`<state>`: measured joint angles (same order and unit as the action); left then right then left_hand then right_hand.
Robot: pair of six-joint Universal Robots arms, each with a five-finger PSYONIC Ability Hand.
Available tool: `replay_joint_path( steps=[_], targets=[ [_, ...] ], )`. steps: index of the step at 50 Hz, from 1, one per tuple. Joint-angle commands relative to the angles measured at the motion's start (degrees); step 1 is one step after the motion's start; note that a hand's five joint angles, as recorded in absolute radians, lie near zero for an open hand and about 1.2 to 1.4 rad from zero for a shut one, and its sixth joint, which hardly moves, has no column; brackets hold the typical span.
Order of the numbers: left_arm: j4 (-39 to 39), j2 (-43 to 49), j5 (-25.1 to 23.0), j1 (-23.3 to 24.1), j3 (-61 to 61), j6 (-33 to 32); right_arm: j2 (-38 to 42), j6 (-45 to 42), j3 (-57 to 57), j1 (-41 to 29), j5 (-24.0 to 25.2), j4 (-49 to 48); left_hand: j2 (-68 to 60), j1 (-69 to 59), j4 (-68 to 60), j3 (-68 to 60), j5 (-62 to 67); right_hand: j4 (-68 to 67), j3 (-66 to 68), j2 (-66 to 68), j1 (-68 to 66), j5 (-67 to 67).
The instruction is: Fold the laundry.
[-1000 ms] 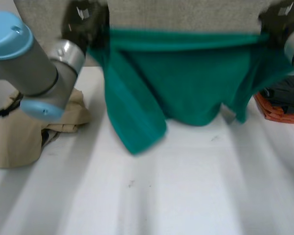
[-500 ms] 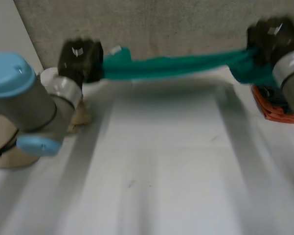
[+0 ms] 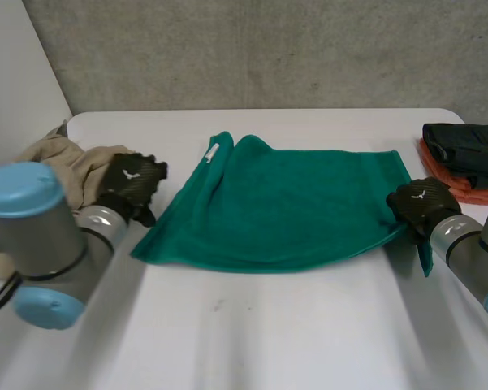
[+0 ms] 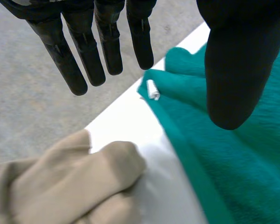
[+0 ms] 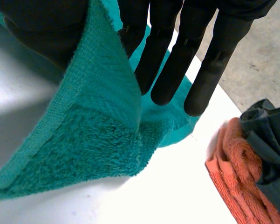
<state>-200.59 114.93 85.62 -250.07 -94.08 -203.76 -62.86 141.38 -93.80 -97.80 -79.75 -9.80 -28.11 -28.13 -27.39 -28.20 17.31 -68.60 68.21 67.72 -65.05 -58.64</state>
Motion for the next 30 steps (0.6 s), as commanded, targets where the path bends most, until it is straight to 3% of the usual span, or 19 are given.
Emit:
replay_joint_path(
  steps=[1,6,11,16,22,30],
  targets=[
    [4.0,-6.2,-8.3,-7.2,-7.6,0.3,-0.1,1.1,-0.5,0.8,0.0,0.0,-13.2,-13.2,-13.9,-13.1,14.0,-11.4,11.8,12.3,-14.9,-11.4],
    [8.2,-6.0,-12.8,-8.5,-10.6,1.2,-0.1,1.7,-0.5,0.7,0.0,0.0,-16.8,-16.7,-17.5,-16.7,17.6,-11.4,11.8,12.3,-14.9,-11.4],
    [9.3,-3.9,-14.9,-8.1,-11.5,1.9,-0.1,1.8,-0.5,0.7,0.1,0.0,-11.9,-11.9,-12.6,-11.8,12.7,-11.4,11.8,12.3,-14.9,-11.4],
    [7.8,-0.7,-15.0,-7.3,-9.6,2.8,-0.1,1.8,-1.1,0.8,0.1,0.0,-6.5,-6.5,-7.2,-6.4,7.3,-11.4,11.8,12.3,-14.9,-11.4],
    [3.4,3.5,-14.6,-5.0,-6.5,5.7,-0.1,1.7,-2.3,0.8,0.2,0.0,-7.7,-7.7,-8.4,-7.6,8.5,-11.4,11.8,12.3,-14.9,-11.4],
    [3.4,8.2,-14.2,-3.4,-1.5,6.4,-0.2,1.7,-3.0,0.9,0.4,0.0,-10.2,-10.2,-10.9,-10.1,11.0,-11.4,11.8,12.3,-14.9,-11.4]
  ],
)
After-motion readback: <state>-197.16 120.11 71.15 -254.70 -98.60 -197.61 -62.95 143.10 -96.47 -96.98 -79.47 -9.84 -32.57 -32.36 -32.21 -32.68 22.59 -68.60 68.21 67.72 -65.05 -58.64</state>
